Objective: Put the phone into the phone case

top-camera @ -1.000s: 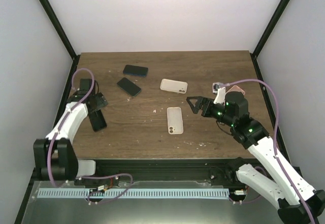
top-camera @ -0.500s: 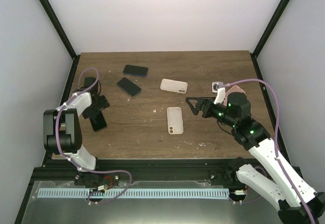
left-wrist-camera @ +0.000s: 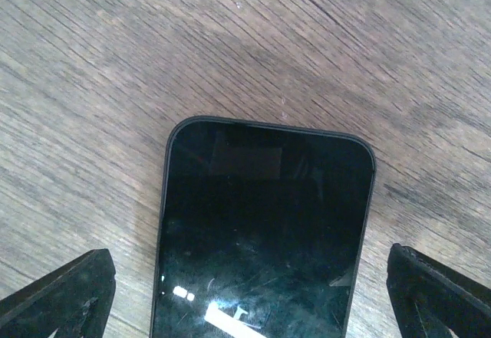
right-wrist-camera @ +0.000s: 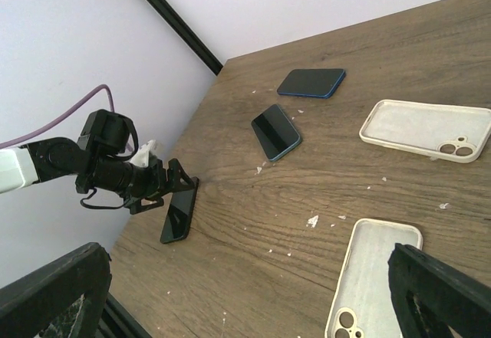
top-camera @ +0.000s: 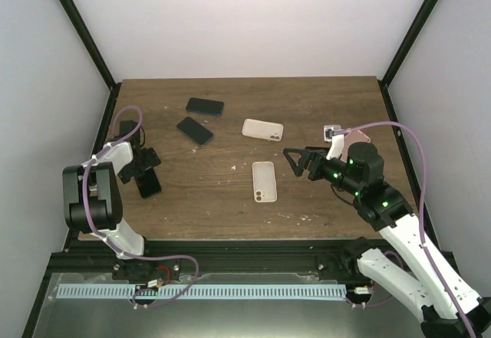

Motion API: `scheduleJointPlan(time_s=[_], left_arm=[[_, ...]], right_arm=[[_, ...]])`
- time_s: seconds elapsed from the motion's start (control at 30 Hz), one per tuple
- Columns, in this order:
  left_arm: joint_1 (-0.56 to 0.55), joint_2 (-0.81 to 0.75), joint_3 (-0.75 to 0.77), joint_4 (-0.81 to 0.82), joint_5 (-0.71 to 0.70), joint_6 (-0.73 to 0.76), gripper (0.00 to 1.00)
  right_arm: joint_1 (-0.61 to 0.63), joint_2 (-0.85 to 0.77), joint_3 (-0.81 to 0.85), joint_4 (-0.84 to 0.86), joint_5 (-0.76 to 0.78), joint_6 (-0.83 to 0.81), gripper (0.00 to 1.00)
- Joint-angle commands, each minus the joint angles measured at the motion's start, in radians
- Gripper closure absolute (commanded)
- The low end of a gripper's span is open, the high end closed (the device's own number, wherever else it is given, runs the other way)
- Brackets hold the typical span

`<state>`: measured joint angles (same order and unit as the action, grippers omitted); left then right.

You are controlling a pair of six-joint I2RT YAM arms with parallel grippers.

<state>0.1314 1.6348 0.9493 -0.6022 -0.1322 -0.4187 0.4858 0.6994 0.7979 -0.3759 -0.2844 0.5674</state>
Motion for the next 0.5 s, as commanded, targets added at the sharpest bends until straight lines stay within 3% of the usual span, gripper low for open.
scheduleJointPlan(time_s=[0.0, 0.47], left_arm=[[0.008, 0.039, -0.012, 0.036, 0.023, 0.008, 0.03], [-0.003, 0.053, -0.053, 0.071, 0.144, -0.044, 0.1]], right_arm=[[-0.009, -0.018, 0.042, -0.015, 0.025, -0.022, 0.0], [-0.009, -0.027, 0.05, -0.03, 0.05, -0.021, 0.0]])
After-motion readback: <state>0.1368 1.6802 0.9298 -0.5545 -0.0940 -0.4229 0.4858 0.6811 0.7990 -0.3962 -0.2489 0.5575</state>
